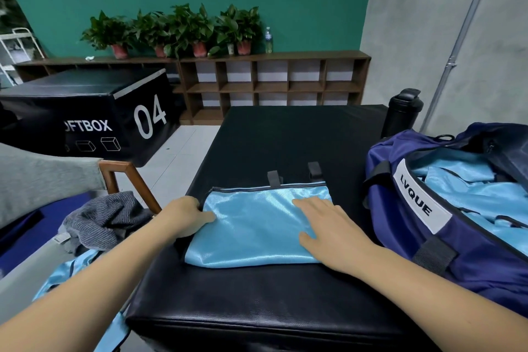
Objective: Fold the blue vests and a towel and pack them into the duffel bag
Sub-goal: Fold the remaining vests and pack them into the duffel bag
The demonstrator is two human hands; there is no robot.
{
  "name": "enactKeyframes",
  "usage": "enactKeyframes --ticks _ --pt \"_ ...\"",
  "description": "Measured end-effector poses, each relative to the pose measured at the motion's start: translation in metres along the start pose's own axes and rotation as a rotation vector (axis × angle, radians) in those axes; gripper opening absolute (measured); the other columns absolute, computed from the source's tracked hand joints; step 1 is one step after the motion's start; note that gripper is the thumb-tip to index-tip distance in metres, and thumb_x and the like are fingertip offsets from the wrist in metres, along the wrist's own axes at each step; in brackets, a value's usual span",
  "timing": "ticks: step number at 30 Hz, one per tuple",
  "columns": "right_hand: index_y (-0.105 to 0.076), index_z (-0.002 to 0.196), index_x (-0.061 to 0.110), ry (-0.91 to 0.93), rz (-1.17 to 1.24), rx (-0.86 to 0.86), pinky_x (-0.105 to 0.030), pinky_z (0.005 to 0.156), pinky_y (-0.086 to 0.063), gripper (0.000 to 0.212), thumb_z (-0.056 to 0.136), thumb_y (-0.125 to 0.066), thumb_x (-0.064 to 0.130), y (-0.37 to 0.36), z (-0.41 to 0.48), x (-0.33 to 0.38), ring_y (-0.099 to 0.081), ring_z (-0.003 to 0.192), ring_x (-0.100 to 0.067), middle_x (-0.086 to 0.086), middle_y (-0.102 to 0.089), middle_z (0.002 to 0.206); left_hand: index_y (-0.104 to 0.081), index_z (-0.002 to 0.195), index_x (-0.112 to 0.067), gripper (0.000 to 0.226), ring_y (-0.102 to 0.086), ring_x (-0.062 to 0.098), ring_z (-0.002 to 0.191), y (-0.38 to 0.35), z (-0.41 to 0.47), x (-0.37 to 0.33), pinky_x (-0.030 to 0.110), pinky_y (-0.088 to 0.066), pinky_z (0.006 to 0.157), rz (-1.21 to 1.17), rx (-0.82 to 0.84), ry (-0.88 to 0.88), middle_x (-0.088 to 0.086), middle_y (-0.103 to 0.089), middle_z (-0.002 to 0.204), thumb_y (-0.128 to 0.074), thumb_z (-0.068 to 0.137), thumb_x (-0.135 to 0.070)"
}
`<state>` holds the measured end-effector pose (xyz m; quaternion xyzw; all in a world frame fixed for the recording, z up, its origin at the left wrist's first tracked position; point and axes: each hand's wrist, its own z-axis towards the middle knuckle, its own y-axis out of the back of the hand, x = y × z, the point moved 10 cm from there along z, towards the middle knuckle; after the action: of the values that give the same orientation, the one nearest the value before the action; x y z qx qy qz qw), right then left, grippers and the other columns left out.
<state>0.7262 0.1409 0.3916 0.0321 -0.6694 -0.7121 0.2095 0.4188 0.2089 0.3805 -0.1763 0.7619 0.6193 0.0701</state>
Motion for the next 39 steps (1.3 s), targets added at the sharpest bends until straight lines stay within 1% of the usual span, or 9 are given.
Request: enactKeyframes --ticks 5,9,14,19,22,24,27,31,39 --pt "-0.028 0.165 0.028 0.004 0.024 -0.013 -0.032 0.117 -0.03 0.067 0.102 -0.05 0.035 0.002 -0.003 0.001 -0.035 0.142 -0.014 0.014 -0.036 0.159 -0.066 0.087 -0.012 0.025 -0.061 0.019 0.081 0.012 0.003 0.011 0.032 -0.042 0.063 -0.206 -0.052 0.054 0.006 -0.069 0.092 -0.074 0.09 -0.035" --pt "-0.03 0.163 0.03 0.015 0.039 -0.023 -0.032 0.116 -0.032 0.065 0.102 -0.051 0.036 0.006 -0.005 0.003 -0.039 0.131 -0.013 0.015 -0.039 0.154 -0.063 0.091 -0.009 0.026 -0.063 0.025 0.082 0.036 0.005 0.029 0.034 -0.044 0.065 -0.3 -0.152 0.086 0.012 -0.07 0.093 -0.069 0.091 -0.034" --pt "-0.032 0.162 0.031 0.018 0.051 -0.01 -0.032 0.112 -0.036 0.062 0.104 -0.05 0.037 0.007 -0.008 0.004 -0.042 0.124 -0.013 0.015 -0.045 0.147 -0.062 0.091 -0.011 0.028 -0.064 0.027 0.076 0.051 0.003 0.026 0.036 -0.048 0.066 -0.428 -0.181 0.08 0.018 -0.075 0.093 -0.074 0.086 -0.036" --pt "-0.035 0.158 0.031 0.02 0.045 0.007 -0.034 0.109 -0.038 0.058 0.103 -0.05 0.038 0.004 -0.01 0.001 -0.044 0.119 -0.014 0.014 -0.048 0.138 -0.066 0.096 -0.015 0.034 -0.066 0.026 0.073 0.047 -0.007 -0.015 0.038 -0.051 0.064 -0.694 -0.067 -0.05 0.012 -0.073 0.085 -0.084 0.077 -0.037" --pt "-0.037 0.155 0.031 0.02 0.035 0.026 -0.035 0.108 -0.039 0.055 0.102 -0.051 0.038 0.0 -0.01 -0.001 -0.044 0.116 -0.015 0.014 -0.049 0.133 -0.069 0.093 -0.023 0.031 -0.069 0.026 0.081 0.038 -0.014 -0.043 0.041 -0.052 0.07 -0.78 0.009 -0.109 0.013 -0.076 0.095 -0.087 0.072 -0.037" --pt "-0.036 0.155 0.031 0.023 0.03 0.041 -0.035 0.109 -0.039 0.055 0.102 -0.051 0.039 -0.003 -0.01 -0.001 -0.043 0.116 -0.015 0.013 -0.049 0.131 -0.068 0.099 -0.021 0.041 -0.068 0.026 0.083 0.03 -0.02 -0.063 0.042 -0.051 0.073 -0.828 0.065 -0.152 0.014 -0.075 0.097 -0.089 0.067 -0.036" --pt "-0.034 0.157 0.031 0.024 0.03 0.051 -0.035 0.11 -0.038 0.057 0.103 -0.051 0.039 -0.005 -0.009 0.0 -0.042 0.119 -0.016 0.013 -0.049 0.133 -0.067 0.106 -0.022 0.053 -0.065 0.024 0.084 0.016 -0.024 -0.087 0.041 -0.048 0.077 -0.803 0.11 -0.192 0.011 -0.073 0.094 -0.091 0.063 -0.04" --pt "-0.033 0.158 0.03 0.027 0.022 0.054 -0.037 0.112 -0.037 0.059 0.103 -0.05 0.04 -0.007 -0.009 0.0 -0.043 0.121 -0.016 0.01 -0.049 0.137 -0.064 0.106 -0.027 0.039 -0.058 0.016 0.073 -0.009 -0.028 -0.111 0.034 -0.044 0.068 -0.711 0.138 -0.225 0.0 -0.069 0.089 -0.09 0.077 -0.032" --pt "-0.036 0.155 0.03 0.025 0.01 0.067 -0.038 0.112 -0.038 0.055 0.103 -0.051 0.041 -0.007 -0.008 0.0 -0.044 0.122 -0.017 0.01 -0.05 0.138 -0.059 0.112 -0.027 0.037 -0.064 0.014 0.078 -0.043 -0.041 -0.132 0.032 -0.047 0.07 -0.626 0.16 -0.269 -0.004 -0.075 0.09 -0.084 0.084 -0.026"
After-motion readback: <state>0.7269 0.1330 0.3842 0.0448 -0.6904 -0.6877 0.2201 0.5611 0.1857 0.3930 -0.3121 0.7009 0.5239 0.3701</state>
